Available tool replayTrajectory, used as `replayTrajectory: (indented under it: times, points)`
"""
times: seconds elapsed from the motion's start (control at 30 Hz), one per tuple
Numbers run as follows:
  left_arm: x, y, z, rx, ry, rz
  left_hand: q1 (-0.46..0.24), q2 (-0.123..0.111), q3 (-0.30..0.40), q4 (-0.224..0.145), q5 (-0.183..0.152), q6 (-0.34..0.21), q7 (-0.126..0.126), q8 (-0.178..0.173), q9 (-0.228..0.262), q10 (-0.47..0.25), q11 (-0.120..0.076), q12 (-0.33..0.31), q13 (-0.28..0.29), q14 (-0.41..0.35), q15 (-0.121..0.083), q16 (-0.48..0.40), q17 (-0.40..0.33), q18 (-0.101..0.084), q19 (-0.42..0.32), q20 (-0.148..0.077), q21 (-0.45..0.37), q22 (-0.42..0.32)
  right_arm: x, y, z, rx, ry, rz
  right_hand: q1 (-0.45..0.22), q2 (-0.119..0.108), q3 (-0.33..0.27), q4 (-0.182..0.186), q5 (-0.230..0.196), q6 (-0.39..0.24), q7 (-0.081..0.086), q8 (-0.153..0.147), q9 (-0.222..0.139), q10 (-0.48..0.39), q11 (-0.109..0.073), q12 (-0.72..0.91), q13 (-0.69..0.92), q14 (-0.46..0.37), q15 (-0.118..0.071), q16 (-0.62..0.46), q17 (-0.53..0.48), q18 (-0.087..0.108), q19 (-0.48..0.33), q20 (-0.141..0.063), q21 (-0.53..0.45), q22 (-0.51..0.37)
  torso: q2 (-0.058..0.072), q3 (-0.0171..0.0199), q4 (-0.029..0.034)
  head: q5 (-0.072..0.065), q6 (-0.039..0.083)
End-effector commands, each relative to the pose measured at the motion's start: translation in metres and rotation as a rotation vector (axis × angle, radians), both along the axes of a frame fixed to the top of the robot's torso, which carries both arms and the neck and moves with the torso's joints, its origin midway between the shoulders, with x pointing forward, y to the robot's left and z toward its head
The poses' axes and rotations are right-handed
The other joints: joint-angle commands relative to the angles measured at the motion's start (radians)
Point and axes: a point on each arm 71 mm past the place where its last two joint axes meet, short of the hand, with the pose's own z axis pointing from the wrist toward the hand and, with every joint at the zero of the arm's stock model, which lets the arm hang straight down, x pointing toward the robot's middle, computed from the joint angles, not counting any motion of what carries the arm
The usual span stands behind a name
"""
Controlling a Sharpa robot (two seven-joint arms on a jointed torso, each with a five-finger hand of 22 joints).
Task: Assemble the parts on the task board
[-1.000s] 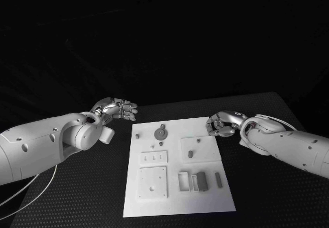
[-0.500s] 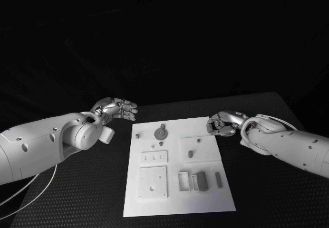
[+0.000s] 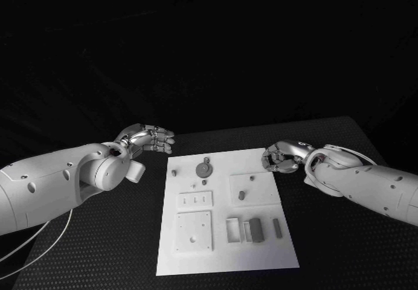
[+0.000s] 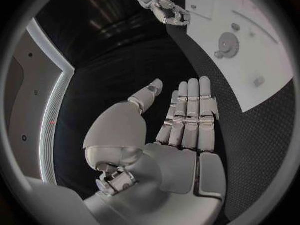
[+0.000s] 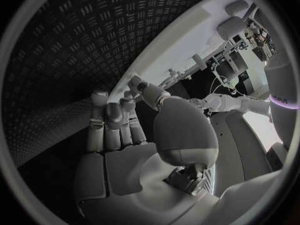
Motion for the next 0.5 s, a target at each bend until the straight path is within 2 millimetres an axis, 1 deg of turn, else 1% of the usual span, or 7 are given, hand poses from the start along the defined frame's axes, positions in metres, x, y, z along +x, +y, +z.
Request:
replayTrajectory:
  times: [0.03, 0.37, 0.4, 0.5]
  points:
    - [-0.0004, -0.0019, 0.0005, -0.004, -0.002, -0.016, -0.01, 0.001, -0.001, 0.003, 0.003, 0.002, 0.003, -0.005, 0.001, 0.005, 0.002, -0.006, 0.002, 0.004, 0.001, -0.005, 0.001, 0.02, 0.007, -0.001, -0.006, 0.002, -0.0005, 0.0009, -0.0005, 0.004, 0.005, 0.007, 0.007, 0.001, -0.001, -0.007, 0.002, 0.028, 0.021, 0.007, 0.001, 0.002, -0.005, 0.006, -0.001, 0.0, -0.003, 0.003, -0.002, 0.013, 0.004, -0.002, 0.001, 0.02, 0.001, -0.0008, 0.0009, -0.001, 0.0]
    - [-0.0002, -0.0023, 0.0002, -0.004, -0.002, -0.017, -0.01, 0.001, -0.001, 0.003, 0.003, 0.001, 0.003, -0.006, 0.001, 0.005, 0.002, -0.007, 0.003, 0.005, 0.001, -0.007, 0.003, 0.02, 0.007, -0.001, -0.006, 0.002, 0.0001, 0.0025, -0.0006, 0.006, 0.004, 0.008, 0.007, 0.001, -0.001, -0.007, 0.002, 0.028, 0.021, 0.007, 0.001, 0.002, -0.005, 0.006, -0.001, 0.0, -0.003, 0.003, -0.002, 0.013, 0.004, -0.002, 0.001, 0.02, 0.001, -0.0006, 0.0012, -0.001, -0.003]
    - [-0.0002, -0.0022, 0.0002, -0.004, -0.002, -0.017, -0.01, 0.001, -0.001, 0.003, 0.003, 0.001, 0.003, -0.006, 0.001, 0.005, 0.002, -0.007, 0.003, 0.005, 0.001, -0.007, 0.003, 0.02, 0.007, -0.001, -0.006, 0.002, 0.0001, 0.0027, -0.0006, 0.006, 0.004, 0.008, -0.019, -0.026, -0.018, 0.002, -0.002, 0.014, 0.024, -0.001, -0.002, 0.0, -0.002, 0.006, -0.002, 0.0, 0.0, 0.003, -0.002, 0.011, 0.003, 0.001, 0.001, 0.02, 0.001, -0.0008, 0.0013, -0.001, -0.003]
    - [-0.0002, -0.0019, 0.0002, -0.004, -0.002, -0.015, -0.01, 0.001, -0.001, 0.003, 0.003, 0.001, 0.003, -0.006, 0.001, 0.005, 0.002, -0.007, 0.003, 0.005, 0.001, -0.007, 0.003, 0.02, 0.007, -0.001, -0.006, 0.002, 0.0002, 0.0033, -0.0007, 0.007, 0.005, 0.009, -0.023, -0.027, -0.017, 0.009, 0.001, 0.012, 0.026, -0.003, -0.003, 0.0, -0.001, 0.005, -0.003, -0.001, 0.001, 0.002, -0.002, 0.013, 0.003, 0.002, 0.0, 0.019, 0.0, -0.0009, 0.0008, 0.0, -0.004]
